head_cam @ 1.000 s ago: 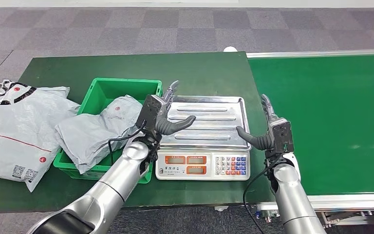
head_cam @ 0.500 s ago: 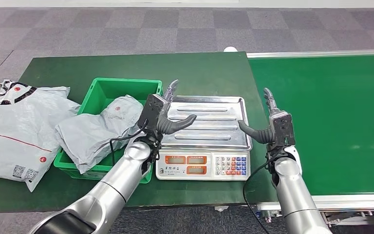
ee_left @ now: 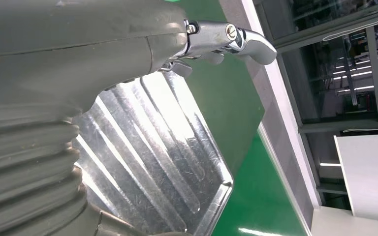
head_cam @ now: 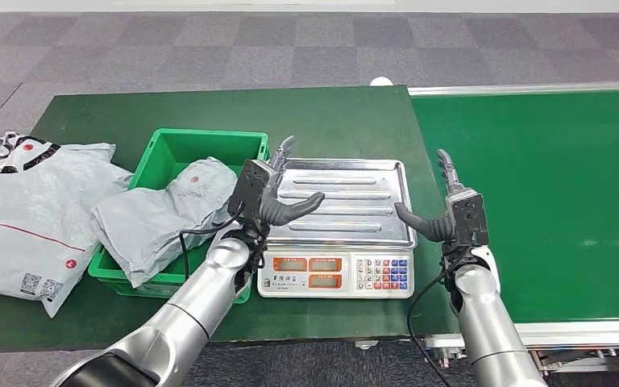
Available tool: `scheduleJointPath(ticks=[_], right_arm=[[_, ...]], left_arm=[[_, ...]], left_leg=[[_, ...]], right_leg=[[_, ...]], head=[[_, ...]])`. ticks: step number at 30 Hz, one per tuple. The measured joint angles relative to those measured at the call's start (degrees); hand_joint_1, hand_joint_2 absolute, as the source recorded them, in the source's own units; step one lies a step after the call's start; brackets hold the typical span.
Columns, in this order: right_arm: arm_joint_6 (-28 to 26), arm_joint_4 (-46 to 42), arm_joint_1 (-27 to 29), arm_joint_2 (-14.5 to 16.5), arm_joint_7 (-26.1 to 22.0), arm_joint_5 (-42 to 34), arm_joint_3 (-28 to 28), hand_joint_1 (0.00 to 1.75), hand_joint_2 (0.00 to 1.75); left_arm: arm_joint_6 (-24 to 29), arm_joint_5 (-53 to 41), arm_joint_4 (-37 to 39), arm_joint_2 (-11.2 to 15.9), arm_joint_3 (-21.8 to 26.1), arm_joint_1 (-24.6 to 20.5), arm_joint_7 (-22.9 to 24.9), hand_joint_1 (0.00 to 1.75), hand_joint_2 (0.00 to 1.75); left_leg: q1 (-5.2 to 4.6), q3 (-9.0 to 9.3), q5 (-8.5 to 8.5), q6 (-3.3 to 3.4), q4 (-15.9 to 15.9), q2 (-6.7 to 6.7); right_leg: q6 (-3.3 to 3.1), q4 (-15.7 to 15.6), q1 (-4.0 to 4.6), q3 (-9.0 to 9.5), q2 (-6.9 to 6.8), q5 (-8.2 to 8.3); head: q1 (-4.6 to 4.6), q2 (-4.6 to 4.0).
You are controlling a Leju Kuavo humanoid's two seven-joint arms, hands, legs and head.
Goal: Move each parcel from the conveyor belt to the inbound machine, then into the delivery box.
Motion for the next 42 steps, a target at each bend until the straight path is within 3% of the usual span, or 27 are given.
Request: scheduleJointPath(ticks=[11,30,42], right_arm=[[0.4,-0.1,-0.8,-0.7,0.8,-1.6,1.0,0.00,1.75],[-4.8,-0.3,-1.2,-2.9,-0.5,-3.9,2.6,0.00,1.75],[-4.2,-0.5,-1.0,-3.8,0.0,-4.4,3.2,0.00,1.75]], left_arm=[[0.1,1.5,-0.6,0.6,-0.4,0.3,0.4,0.00,1.75],[0.4,3.6,1.1,1.6,-3.3,-2.5,0.3,0.00,1.75],[0.0,5.1,2.3,1.9,-3.6,-2.8,0.1,0.00,1.75]], left_leg=[[0.00,0.00,0.01,0.00,0.0,0.00],[0.00,0.01,0.01,0.01,0.0,0.00],[0.00,0.00,0.02,0.01,0.0,0.00]], right_leg=[[0.00,0.0,0.00,0.01,-0.02,0.00],[0.00,0.0,0.00,0.01,-0.02,0.00],[0.00,0.0,0.00,0.01,-0.02,0.01]], head=[[0.00,0.00],[0.00,0.00],[0.00,0.00]])
